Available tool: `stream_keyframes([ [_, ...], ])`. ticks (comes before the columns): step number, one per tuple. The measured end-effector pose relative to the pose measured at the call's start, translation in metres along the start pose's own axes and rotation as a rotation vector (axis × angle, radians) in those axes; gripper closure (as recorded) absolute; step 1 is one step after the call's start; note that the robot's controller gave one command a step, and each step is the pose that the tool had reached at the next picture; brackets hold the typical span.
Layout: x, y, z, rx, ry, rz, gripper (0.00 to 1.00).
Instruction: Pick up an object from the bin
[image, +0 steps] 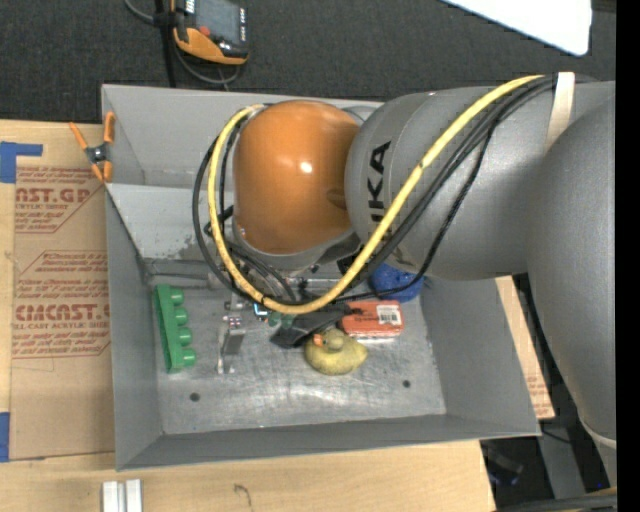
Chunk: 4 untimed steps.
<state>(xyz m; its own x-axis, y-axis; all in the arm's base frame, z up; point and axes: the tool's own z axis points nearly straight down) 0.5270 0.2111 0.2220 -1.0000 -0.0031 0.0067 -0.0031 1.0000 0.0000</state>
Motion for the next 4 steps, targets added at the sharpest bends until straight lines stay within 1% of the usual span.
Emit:
stream_keyframes([
  [1, -0.002, -0.001, -0.005, -0.001, -0.008, 0.002, 0.00],
  [2, -0.008, -0.036, 0.023, -0.004, -0.011, 0.070, 0.00],
  [3, 0.000, -0.080, 0.022, -0.001, -0.004, 0.312, 0.00],
  [4, -0.009, -0.086, 0.044, -0.003, -0.010, 0.415, 0.00],
])
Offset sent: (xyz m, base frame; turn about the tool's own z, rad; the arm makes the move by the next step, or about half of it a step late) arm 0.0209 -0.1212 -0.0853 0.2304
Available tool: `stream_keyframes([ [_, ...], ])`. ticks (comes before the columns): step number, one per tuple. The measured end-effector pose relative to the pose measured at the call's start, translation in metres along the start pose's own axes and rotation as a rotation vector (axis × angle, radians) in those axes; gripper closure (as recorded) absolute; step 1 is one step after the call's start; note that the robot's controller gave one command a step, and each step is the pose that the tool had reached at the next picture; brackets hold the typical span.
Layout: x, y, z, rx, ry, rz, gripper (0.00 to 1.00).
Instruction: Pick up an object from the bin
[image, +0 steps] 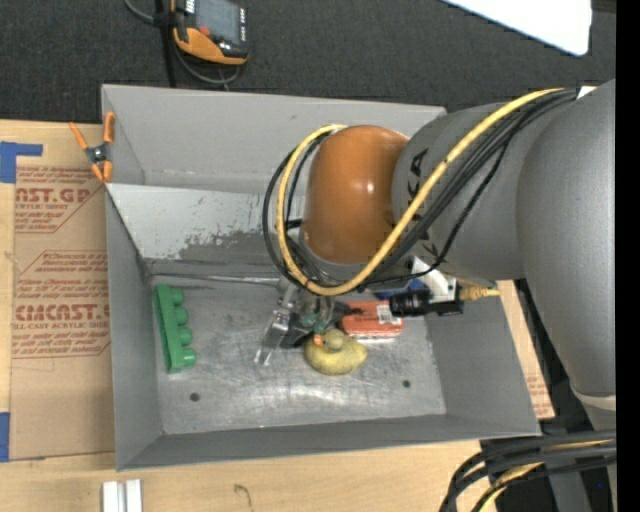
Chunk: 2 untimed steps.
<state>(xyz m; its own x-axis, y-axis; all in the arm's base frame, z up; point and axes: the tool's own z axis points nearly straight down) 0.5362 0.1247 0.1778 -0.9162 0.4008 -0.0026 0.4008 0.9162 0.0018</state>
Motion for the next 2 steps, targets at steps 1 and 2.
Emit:
stream_keyframes([
  [1, -0.028, -0.030, -0.026, 0.004, 0.012, -0.252, 0.00],
  [2, -0.032, -0.061, -0.036, -0.001, -0.007, -0.292, 0.00],
])
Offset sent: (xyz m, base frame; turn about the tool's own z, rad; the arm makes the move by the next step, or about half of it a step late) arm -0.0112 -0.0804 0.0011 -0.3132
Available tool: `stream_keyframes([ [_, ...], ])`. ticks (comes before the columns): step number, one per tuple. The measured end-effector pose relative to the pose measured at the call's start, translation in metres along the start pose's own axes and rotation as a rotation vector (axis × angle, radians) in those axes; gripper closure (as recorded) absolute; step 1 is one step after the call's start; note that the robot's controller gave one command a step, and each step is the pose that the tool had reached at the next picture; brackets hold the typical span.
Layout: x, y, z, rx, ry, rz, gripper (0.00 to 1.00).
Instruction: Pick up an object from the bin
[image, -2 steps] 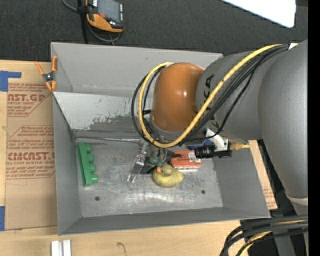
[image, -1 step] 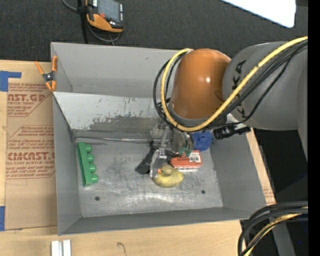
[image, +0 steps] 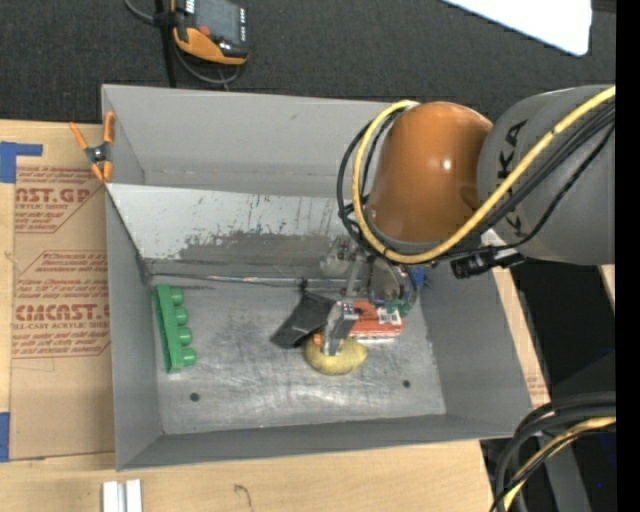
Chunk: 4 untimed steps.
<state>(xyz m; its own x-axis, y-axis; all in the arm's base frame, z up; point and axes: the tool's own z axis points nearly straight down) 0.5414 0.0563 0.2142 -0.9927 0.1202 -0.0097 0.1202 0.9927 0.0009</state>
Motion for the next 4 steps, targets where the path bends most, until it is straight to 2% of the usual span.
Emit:
stream_keyframes([
  [1, -0.020, 0.004, 0.058, -0.001, 0.002, 0.018, 0.00],
  [2, -0.031, 0.007, 0.139, -0.003, -0.005, -0.036, 1.00],
  [3, -0.031, 0.007, 0.139, -0.003, -0.005, -0.036, 1.00],
  [4, -0.044, -0.002, 0.009, 0.000, 0.009, -0.078, 1.00],
])
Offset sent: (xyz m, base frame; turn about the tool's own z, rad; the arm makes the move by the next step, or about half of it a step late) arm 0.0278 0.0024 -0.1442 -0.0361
